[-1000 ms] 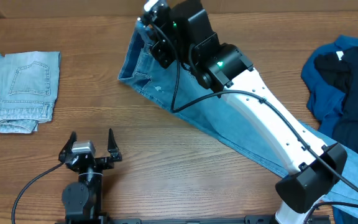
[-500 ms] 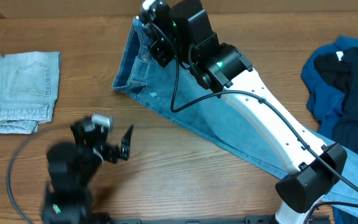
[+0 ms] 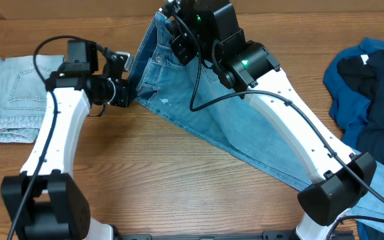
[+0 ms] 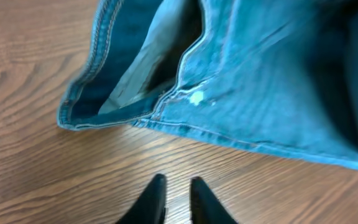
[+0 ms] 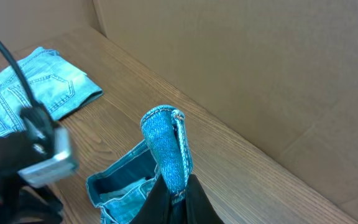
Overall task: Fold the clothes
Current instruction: 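Grasp the jeans waistband with the left gripper beside the right gripper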
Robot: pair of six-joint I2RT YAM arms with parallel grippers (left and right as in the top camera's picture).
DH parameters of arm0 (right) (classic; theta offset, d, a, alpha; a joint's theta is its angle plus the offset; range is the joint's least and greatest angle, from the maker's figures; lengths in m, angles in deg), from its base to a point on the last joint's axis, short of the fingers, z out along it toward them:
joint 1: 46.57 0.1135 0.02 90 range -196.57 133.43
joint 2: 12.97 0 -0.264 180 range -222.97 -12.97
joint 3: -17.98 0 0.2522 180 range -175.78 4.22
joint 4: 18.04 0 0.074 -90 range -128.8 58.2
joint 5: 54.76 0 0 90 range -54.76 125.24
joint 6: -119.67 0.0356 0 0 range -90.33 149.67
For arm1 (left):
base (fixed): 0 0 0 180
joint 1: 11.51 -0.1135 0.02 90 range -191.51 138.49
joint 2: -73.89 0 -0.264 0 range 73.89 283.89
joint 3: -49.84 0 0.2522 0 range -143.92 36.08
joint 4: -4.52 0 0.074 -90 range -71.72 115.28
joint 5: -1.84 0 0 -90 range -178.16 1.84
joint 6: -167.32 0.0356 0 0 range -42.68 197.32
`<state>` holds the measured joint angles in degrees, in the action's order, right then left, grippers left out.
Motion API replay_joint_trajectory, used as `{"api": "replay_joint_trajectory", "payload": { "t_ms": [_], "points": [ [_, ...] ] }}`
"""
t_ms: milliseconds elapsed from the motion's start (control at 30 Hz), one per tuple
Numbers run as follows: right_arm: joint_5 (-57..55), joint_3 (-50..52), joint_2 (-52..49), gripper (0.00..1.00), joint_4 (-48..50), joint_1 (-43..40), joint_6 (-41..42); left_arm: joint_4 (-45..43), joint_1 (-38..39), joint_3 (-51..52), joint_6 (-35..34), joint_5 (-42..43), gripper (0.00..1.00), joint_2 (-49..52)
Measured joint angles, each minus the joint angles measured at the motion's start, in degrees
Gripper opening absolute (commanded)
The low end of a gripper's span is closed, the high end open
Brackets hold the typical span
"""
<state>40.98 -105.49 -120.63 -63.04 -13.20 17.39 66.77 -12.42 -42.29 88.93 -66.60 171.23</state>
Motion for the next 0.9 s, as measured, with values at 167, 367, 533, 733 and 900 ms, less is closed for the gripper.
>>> {"api": "replay_joint_trajectory", "payload": {
  "t_ms": [167,367,533,733,900],
  "points": [
    [0.00,0.00,0.00,0.04,0.02,-0.11,0.04,-5.40,7.19,0.00,2.51,-12.90,0.15,4.94],
    [0.02,0.00,0.00,0.04,-0.07,-0.72,0.04,-9.31,11.80,0.00,6.32,-26.77,0.28,6.40],
    [0.02,0.00,0.00,0.04,-0.11,-0.72,0.04,-12.09,10.99,0.04,7.50,-29.66,0.46,6.51],
    [0.02,0.00,0.00,0.04,-0.17,-0.72,0.04,-14.40,10.14,0.50,12.70,-28.89,0.49,9.29],
    [0.07,0.00,0.00,0.04,-0.52,-0.70,0.02,-14.60,10.12,0.92,14.75,-28.26,0.04,15.72]
  ]
}}
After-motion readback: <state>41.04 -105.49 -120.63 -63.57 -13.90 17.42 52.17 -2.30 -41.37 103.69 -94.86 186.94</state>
